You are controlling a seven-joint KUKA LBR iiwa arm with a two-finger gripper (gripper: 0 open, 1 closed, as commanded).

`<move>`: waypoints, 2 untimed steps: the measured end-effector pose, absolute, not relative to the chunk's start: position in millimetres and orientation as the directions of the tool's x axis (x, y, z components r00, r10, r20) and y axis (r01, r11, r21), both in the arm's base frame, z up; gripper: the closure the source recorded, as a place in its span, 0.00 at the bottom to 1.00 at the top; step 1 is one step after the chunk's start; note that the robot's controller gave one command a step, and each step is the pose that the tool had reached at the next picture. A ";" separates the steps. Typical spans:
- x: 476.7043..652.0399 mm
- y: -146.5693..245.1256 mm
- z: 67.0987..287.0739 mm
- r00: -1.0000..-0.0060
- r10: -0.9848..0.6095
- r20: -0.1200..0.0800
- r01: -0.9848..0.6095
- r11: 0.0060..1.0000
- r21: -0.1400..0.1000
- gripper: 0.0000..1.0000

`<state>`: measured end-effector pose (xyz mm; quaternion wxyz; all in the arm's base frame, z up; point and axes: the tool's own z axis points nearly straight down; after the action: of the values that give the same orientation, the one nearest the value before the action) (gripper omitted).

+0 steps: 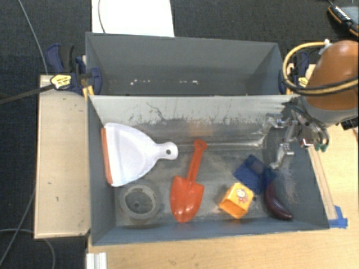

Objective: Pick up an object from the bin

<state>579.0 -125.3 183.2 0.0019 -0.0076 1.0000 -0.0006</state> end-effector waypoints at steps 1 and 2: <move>579.0 -125.3 183.2 -1.000 -0.015 -0.004 -0.015 1.000 -0.001 0.00; 553.5 -111.8 131.2 -0.994 -0.110 -0.003 -0.110 0.994 -0.001 0.00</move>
Offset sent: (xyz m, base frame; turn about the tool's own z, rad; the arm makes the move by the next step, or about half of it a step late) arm -0.0251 0.0126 -0.0509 -0.0954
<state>553.5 -111.8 131.2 0.0014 -0.0551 0.9985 -0.0002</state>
